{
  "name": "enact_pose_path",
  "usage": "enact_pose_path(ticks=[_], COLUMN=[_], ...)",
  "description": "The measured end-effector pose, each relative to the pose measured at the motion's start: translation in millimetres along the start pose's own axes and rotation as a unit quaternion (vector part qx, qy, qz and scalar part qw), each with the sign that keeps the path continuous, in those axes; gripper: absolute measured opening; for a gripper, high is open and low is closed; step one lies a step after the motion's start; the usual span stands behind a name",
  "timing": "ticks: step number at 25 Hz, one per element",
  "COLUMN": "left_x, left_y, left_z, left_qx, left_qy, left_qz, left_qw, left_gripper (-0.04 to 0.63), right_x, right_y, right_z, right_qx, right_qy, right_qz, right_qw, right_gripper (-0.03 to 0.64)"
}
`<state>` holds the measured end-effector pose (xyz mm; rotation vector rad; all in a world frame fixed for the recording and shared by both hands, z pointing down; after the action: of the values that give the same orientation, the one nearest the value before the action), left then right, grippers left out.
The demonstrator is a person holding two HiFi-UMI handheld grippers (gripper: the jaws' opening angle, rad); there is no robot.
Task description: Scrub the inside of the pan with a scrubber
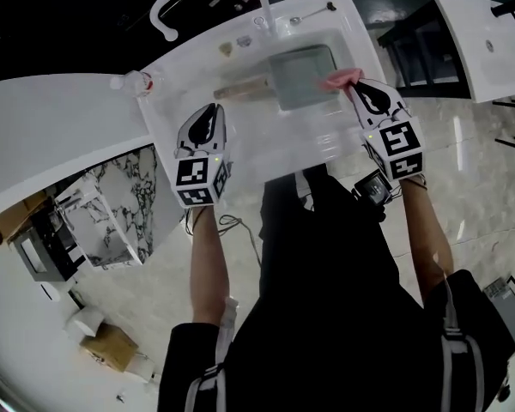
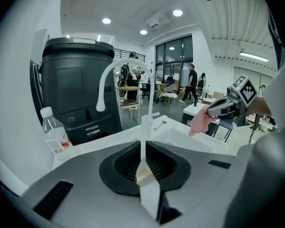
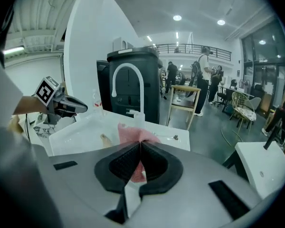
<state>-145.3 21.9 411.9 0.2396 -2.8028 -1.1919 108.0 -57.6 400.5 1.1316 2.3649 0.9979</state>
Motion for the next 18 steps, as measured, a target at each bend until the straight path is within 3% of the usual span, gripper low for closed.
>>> enact_pose_path(ticks=[7, 9, 15, 18], left_x=[28, 31, 40, 39], left_y=[59, 74, 106, 112], left_z=[-72, -92, -140, -160], left_qx=[0.091, 0.119, 0.175, 0.191], left_qy=[0.005, 0.016, 0.033, 0.04], left_qz=[-0.011, -0.023, -0.055, -0.096], left_qw=[0.9957, 0.9925, 0.9825, 0.9761], left_gripper=[0.045, 0.136, 0.166, 0.186], right_x=[9, 10, 13, 15], right_y=[37, 48, 78, 93], right_z=[-53, -69, -117, -140], right_qx=[0.049, 0.071, 0.127, 0.163], right_qy=[-0.003, -0.004, -0.004, -0.002], right_qz=[-0.014, -0.017, -0.029, -0.029], right_qw=[0.999, 0.997, 0.991, 0.986], right_gripper=[0.021, 0.021, 0.021, 0.021])
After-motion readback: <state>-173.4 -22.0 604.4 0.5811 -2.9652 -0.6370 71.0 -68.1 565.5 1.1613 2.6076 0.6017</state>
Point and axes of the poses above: the fingertips, and each gripper's own axes: z backward along the fingers, x to its left, y out of its underside, the point moved 1 cm from there along z, backward along the fingers, and after that the axes turned 10 degrees about x, right-handed, at the moved point
